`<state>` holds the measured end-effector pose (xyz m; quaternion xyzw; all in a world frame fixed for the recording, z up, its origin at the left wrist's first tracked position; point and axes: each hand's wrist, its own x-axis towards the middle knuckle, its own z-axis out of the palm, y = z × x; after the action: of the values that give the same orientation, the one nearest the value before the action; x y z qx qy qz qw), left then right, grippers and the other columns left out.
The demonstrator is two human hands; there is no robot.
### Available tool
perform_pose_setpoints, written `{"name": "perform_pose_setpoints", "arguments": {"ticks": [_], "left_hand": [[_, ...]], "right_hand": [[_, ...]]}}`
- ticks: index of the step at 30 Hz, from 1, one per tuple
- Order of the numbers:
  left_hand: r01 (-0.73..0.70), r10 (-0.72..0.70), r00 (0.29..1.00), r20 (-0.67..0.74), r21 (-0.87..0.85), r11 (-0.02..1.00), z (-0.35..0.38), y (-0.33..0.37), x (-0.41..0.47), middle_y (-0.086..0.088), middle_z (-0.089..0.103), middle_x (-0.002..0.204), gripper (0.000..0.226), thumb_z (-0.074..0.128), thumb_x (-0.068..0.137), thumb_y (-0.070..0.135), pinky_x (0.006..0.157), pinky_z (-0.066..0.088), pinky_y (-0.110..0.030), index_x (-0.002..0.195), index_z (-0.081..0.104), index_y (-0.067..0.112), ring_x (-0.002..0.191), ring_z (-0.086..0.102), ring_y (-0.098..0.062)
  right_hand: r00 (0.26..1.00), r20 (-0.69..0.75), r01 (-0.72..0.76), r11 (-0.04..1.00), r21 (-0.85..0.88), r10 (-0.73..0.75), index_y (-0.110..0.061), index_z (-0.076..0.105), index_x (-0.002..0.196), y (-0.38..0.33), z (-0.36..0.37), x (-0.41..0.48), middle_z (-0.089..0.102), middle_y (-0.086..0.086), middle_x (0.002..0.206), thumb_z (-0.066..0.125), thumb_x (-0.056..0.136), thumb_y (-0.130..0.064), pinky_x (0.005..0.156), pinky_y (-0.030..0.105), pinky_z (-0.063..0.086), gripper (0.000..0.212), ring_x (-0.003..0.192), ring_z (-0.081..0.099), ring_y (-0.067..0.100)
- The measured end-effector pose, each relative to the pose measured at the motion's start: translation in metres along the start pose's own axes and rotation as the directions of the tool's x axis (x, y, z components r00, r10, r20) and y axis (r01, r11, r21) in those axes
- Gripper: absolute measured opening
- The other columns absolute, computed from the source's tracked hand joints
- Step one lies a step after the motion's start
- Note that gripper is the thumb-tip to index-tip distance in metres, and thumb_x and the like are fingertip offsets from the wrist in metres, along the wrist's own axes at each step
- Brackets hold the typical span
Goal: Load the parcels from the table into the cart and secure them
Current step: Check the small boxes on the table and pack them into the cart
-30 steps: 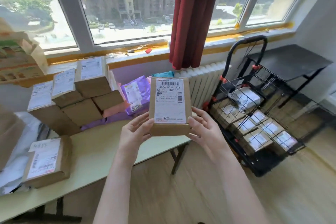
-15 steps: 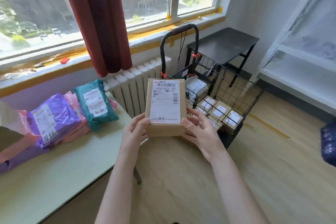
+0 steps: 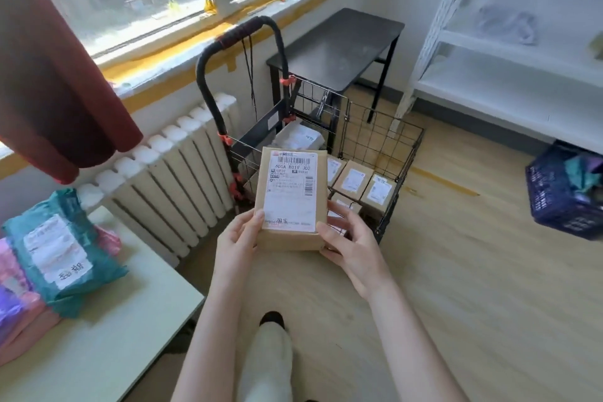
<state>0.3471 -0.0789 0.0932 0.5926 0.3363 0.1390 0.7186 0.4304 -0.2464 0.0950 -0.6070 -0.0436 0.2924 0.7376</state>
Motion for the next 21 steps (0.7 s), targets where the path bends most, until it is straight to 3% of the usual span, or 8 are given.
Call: {"name": "perform_pose_setpoints", "arguments": {"ticks": [5,10,13,15,19,21], "left_hand": [[0.0,-0.006,0.994,0.107,0.053,0.999,0.025,0.012,0.067,0.0,0.071,0.107,0.021,0.063,0.088,0.042,0.095,0.051,-0.04,0.104,0.068,0.031,0.107,0.064,-0.022],[0.002,-0.025,0.986,0.164,0.139,0.99,0.039,0.035,0.149,0.013,0.073,0.092,0.033,0.061,0.072,0.051,0.09,0.051,-0.032,0.098,0.07,0.034,0.099,0.065,-0.013],[-0.015,-0.033,0.972,0.232,0.202,0.979,0.044,0.047,0.196,0.017,0.073,0.091,0.029,0.061,0.071,0.054,0.088,0.052,-0.031,0.095,0.07,0.041,0.101,0.064,-0.01],[-0.021,-0.05,0.961,0.274,0.249,0.968,0.048,0.054,0.224,0.016,0.073,0.095,0.032,0.062,0.07,0.057,0.092,0.051,-0.034,0.099,0.069,0.044,0.103,0.064,-0.009],[-0.064,-0.067,0.935,0.347,0.352,0.934,0.064,0.062,0.273,0.011,0.071,0.109,0.062,0.061,0.067,0.066,0.103,0.045,-0.042,0.122,0.063,0.038,0.109,0.061,-0.009],[-0.107,-0.07,0.915,0.398,0.407,0.907,0.077,0.06,0.292,0.01,0.069,0.113,0.049,0.057,0.084,0.057,0.102,0.044,-0.036,0.129,0.059,0.037,0.105,0.059,-0.006]], "right_hand": [[0.996,-0.092,-0.003,1.0,0.024,0.005,-0.03,0.058,0.124,-0.015,-0.009,0.056,0.06,0.005,0.123,0.077,0.068,-0.032,0.077,0.028,0.054,0.059,0.111,0.062,0.021],[0.989,-0.146,0.004,0.999,0.044,0.003,-0.036,0.061,0.117,-0.022,-0.003,0.13,0.06,0.002,0.126,0.074,0.082,-0.019,0.092,0.042,0.053,0.041,0.116,0.059,0.024],[0.98,-0.198,-0.01,0.998,0.055,0.021,-0.035,0.06,0.115,-0.028,0.001,0.172,0.06,0.006,0.127,0.072,0.084,-0.015,0.086,0.035,0.055,0.039,0.116,0.06,0.024],[0.977,-0.212,-0.01,0.998,0.057,0.022,-0.037,0.061,0.113,-0.033,0.0,0.194,0.062,0.004,0.127,0.071,0.085,-0.012,0.088,0.033,0.054,0.039,0.117,0.06,0.022],[0.967,-0.255,-0.019,1.0,0.019,0.023,-0.04,0.061,0.11,-0.034,-0.008,0.232,0.065,-0.002,0.123,0.067,0.088,-0.009,0.088,0.029,0.052,0.039,0.115,0.06,0.018],[0.959,-0.283,-0.03,0.999,-0.022,0.022,-0.044,0.059,0.112,-0.032,-0.017,0.25,0.064,-0.006,0.125,0.068,0.088,-0.01,0.096,0.034,0.05,0.042,0.12,0.058,0.015]]}}
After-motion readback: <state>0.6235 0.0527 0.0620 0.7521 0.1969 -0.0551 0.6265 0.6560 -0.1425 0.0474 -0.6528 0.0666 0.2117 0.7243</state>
